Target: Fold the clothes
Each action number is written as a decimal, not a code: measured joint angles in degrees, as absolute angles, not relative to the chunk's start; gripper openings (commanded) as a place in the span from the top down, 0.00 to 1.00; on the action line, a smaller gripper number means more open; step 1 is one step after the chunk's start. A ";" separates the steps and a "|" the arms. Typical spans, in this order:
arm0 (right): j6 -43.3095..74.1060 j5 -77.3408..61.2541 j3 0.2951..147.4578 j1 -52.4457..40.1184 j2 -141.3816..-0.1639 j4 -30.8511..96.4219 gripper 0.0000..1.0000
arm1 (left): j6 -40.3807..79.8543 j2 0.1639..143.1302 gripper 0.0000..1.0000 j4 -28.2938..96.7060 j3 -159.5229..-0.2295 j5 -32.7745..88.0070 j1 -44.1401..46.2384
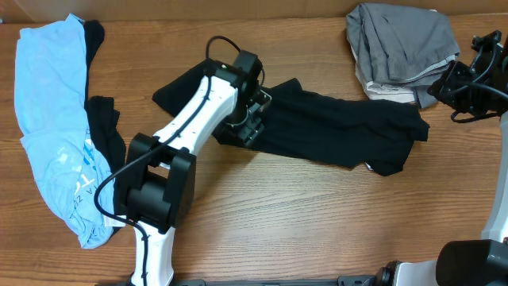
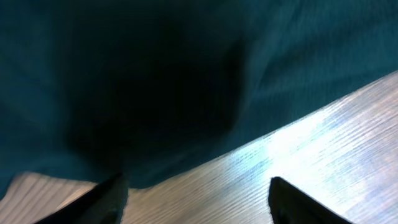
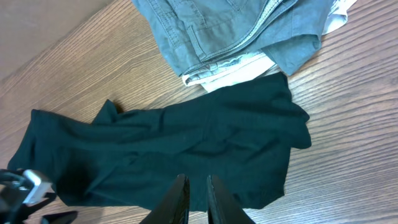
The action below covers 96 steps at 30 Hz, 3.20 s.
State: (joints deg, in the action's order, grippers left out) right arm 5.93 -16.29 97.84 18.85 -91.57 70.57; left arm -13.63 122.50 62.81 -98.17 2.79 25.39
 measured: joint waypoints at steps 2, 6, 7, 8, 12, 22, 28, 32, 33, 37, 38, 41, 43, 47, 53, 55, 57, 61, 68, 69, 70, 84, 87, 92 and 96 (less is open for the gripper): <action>5.93 -16.32 97.84 18.87 -91.57 70.52 0.86 | -13.80 122.50 0.39 60.51 -95.79 2.42 25.65; 5.93 -16.32 97.84 18.87 -91.57 70.52 0.85 | -13.54 122.50 0.48 56.64 -92.05 1.37 25.89; 5.96 -16.32 97.84 18.87 -91.57 70.52 0.85 | -13.43 122.50 0.48 56.03 -91.64 0.97 25.89; 5.91 -16.29 97.84 18.87 -91.57 70.52 0.85 | -13.13 122.50 0.48 55.53 -91.50 0.51 25.87; 5.93 -16.32 97.84 18.87 -91.57 70.52 0.85 | -11.64 122.50 0.47 53.06 -91.44 -2.31 25.87; 5.93 -16.32 97.84 18.85 -91.57 70.30 0.85 | -10.26 122.50 0.48 49.95 -91.42 -6.04 25.87; 5.93 -16.29 97.84 18.85 -91.57 70.22 0.85 | -9.54 122.50 0.49 47.29 -91.42 -6.59 25.87; 5.93 -16.29 97.84 18.87 -91.57 70.19 0.85 | -9.19 122.50 0.64 46.35 -91.42 -6.70 25.87; 5.96 -16.29 97.84 18.85 -91.57 70.19 0.85 | -9.06 122.50 0.71 46.22 -91.42 -6.68 25.85; 5.93 -16.32 97.84 18.85 -91.57 70.17 0.85 | -9.15 122.50 0.96 46.02 -91.42 -6.48 25.87; 5.96 -16.32 97.84 18.85 -91.57 70.17 0.85 | -8.91 122.50 0.96 46.00 -91.42 -6.44 25.87; 5.91 -16.32 97.84 18.87 -91.57 70.17 0.85 | -8.93 122.50 0.96 46.22 -91.42 -6.48 25.85; 5.93 -16.29 97.84 18.85 -91.57 70.17 0.85 | -8.43 122.50 0.96 47.59 -91.50 -6.74 25.85; 5.93 -16.32 97.86 18.87 -91.57 70.15 0.85 | -5.78 122.50 0.96 54.96 -95.11 -9.04 25.58; 5.93 -16.29 97.84 18.87 -91.57 70.65 0.85 | -3.75 122.50 0.96 69.49 -109.75 -11.22 23.70; 5.91 -16.32 97.86 18.85 -91.70 71.31 0.85 | -3.36 122.50 0.96 73.23 -113.49 -11.64 23.09; 5.93 -16.32 97.86 18.85 -92.29 71.99 0.85 | -3.22 122.48 0.96 75.64 -115.87 -12.27 22.72; 5.93 -16.29 97.84 18.76 -96.03 72.95 0.84 | -3.07 122.48 0.96 77.76 -117.16 -13.58 22.33; 6.57 -15.29 96.88 17.45 -103.92 73.34 0.72 | -2.85 122.48 0.96 78.04 -117.16 -14.09 20.97; 7.20 -14.68 96.16 17.15 -104.49 72.84 0.71 | -2.50 122.48 0.96 78.04 -117.16 -14.33 20.58; 7.40 -14.28 95.42 17.08 -104.60 72.27 0.70 | -2.02 122.48 0.96 78.02 -117.16 -14.50 20.25; 8.54 -15.44 76.42 17.10 -104.68 55.02 0.47 | 0.56 122.48 0.96 76.79 -117.16 -14.11 14.52; 7.14 -17.15 71.72 17.10 -104.68 49.50 0.44 | 0.56 122.48 0.96 76.64 -117.16 -13.93 14.63; 6.17 -18.41 66.24 16.67 -104.68 42.17 0.44 | 0.56 122.48 0.96 76.55 -117.16 -13.93 14.63; 5.93 -19.59 63.51 15.73 -104.68 39.38 0.59 | 0.56 122.48 0.96 76.55 -117.16 -13.93 14.63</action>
